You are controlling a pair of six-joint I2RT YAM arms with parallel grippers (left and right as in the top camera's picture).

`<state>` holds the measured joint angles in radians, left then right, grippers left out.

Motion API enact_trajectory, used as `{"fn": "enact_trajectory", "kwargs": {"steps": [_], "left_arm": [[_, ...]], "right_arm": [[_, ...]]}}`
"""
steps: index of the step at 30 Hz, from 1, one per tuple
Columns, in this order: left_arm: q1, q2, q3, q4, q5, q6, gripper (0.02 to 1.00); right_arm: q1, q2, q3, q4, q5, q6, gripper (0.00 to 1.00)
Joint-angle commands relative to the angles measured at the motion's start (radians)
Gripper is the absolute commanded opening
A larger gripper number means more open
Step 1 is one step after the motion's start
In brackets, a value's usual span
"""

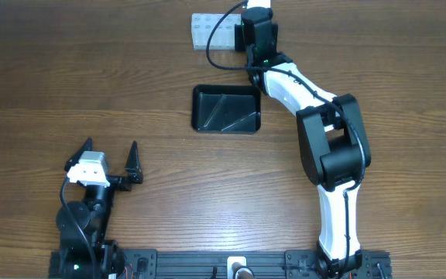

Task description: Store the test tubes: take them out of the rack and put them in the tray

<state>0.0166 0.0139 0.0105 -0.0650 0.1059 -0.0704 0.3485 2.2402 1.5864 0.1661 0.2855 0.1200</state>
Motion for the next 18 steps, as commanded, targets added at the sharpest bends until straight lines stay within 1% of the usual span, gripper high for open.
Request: {"fn": "enact_trajectory", "kwargs": {"steps": [1,10,14,18], "left_arm": [[0.006,-0.007,-0.005,-0.002,0.016,0.011,0.998],[0.006,-0.007,-0.005,-0.002,0.016,0.011,0.998],[0.006,-0.007,-0.005,-0.002,0.016,0.011,1.000],[0.006,-0.007,-0.005,-0.002,0.016,0.011,1.000]], "right_arm": [[0.006,0.009,0.004,0.013,-0.008,-0.002,0.178],[0.006,-0.032,0.004,0.016,-0.007,-0.002,0.115],[0.006,-0.124,0.004,-0.011,-0.002,-0.003,0.104],[0.006,-0.277,0.004,-0.038,0.000,-0.003,0.099]]}}
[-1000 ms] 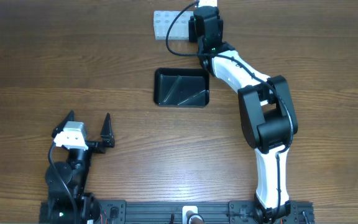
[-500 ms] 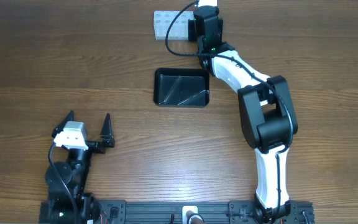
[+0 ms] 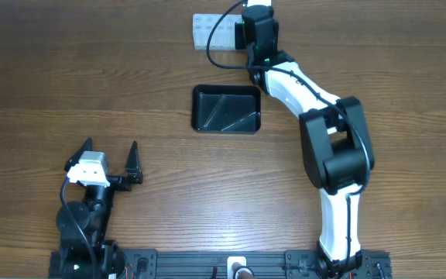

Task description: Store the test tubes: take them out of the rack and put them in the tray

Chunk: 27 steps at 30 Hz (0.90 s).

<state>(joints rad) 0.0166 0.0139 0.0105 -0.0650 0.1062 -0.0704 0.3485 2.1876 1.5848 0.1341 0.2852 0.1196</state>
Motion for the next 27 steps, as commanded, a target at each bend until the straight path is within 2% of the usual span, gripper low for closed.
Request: {"fn": "enact_trajectory", "kwargs": {"steps": [1,5,10,15,18,21,27], "left_arm": [[0.006,-0.007,-0.005,-0.002,0.016,0.011,1.000],[0.006,-0.007,-0.005,-0.002,0.016,0.011,1.000],[0.006,-0.007,-0.005,-0.002,0.016,0.011,1.000],[0.006,-0.007,-0.005,-0.002,0.016,0.011,1.000],[0.006,-0.007,-0.005,-0.002,0.016,0.011,1.000],[0.006,-0.007,-0.005,-0.002,0.016,0.011,0.998],[0.006,-0.007,-0.005,-0.002,0.016,0.011,0.998]], "right_arm": [[0.006,-0.262,0.006,-0.014,0.000,-0.002,0.099],[0.011,-0.424,0.006,-0.079,0.000,0.006,0.097],[0.031,-0.544,0.006,-0.299,-0.030,0.104,0.093],[0.045,-0.529,0.003,-0.601,-0.178,0.255,0.091],[0.051,-0.477,-0.006,-0.749,-0.289,0.293,0.099],[0.053,-0.396,-0.036,-0.805,-0.393,0.295,0.099],[0.066,-0.239,-0.040,-0.829,-0.450,0.296,0.084]]}}
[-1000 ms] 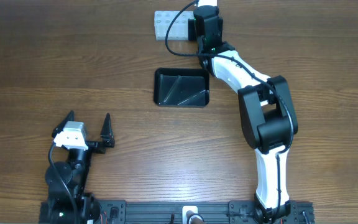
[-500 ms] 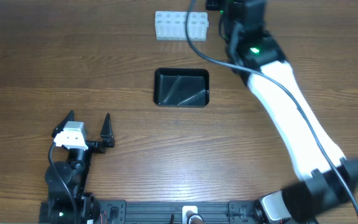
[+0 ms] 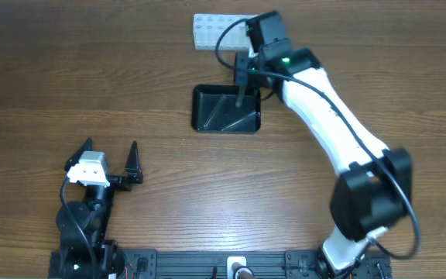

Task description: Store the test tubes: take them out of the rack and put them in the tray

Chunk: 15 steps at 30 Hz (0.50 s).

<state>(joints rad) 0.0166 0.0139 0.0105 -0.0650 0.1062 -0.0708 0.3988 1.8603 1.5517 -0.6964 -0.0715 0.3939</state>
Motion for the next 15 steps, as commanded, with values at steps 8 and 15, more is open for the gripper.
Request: {"fn": "enact_trajectory", "kwargs": {"steps": [8,15], "left_arm": [[0.006,-0.007,-0.005,-0.002,0.016,0.011,1.000],[0.006,-0.007,-0.005,-0.002,0.016,0.011,0.998]], "right_arm": [[0.017,0.188,-0.007,0.019,-0.092,0.040,0.097],[0.014,0.240,-0.007,0.023,-0.092,0.055,0.115]]}}
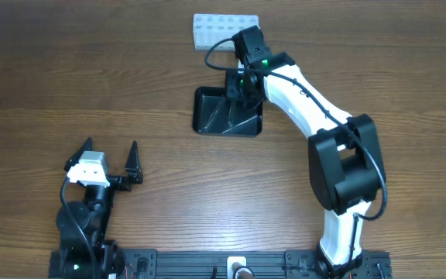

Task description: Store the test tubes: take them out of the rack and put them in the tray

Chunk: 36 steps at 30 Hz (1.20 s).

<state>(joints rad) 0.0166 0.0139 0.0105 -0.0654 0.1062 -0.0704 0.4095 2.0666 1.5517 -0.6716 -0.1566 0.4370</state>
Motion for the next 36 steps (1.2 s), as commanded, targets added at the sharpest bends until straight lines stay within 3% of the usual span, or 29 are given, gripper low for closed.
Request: {"fn": "enact_trajectory", "kwargs": {"steps": [1,3,7,14,19,24,27,33,36], "left_arm": [[0.006,-0.007,-0.005,-0.002,0.016,0.011,1.000],[0.006,-0.007,-0.005,-0.002,0.016,0.011,1.000],[0.006,-0.007,-0.005,-0.002,0.016,0.011,1.000],[0.006,-0.007,-0.005,-0.002,0.016,0.011,1.000],[0.006,-0.007,-0.005,-0.002,0.016,0.011,1.000],[0.006,-0.007,-0.005,-0.002,0.016,0.011,1.000],[0.006,-0.007,-0.005,-0.002,0.016,0.011,1.000],[0.006,-0.007,-0.005,-0.002,0.016,0.011,1.000],[0.006,-0.007,-0.005,-0.002,0.016,0.011,1.000]], "right_arm": [[0.003,0.034,-0.007,-0.005,-0.007,0.012,0.126],[0.003,0.034,-0.007,-0.010,-0.007,0.011,0.152],[0.003,0.034,-0.007,-0.013,-0.007,0.011,0.314],[-0.003,-0.037,-0.006,0.000,-0.003,0.000,0.358],[-0.013,-0.237,-0.006,0.002,0.098,-0.053,0.459],[-0.055,-0.492,-0.035,0.011,0.208,-0.206,0.557],[-0.100,-0.635,-0.134,0.101,0.270,-0.273,0.636],[-0.225,-0.963,-0.482,0.327,0.271,-0.377,0.730],[-0.262,-1.139,-0.679,0.403,0.281,-0.435,0.849]]}}
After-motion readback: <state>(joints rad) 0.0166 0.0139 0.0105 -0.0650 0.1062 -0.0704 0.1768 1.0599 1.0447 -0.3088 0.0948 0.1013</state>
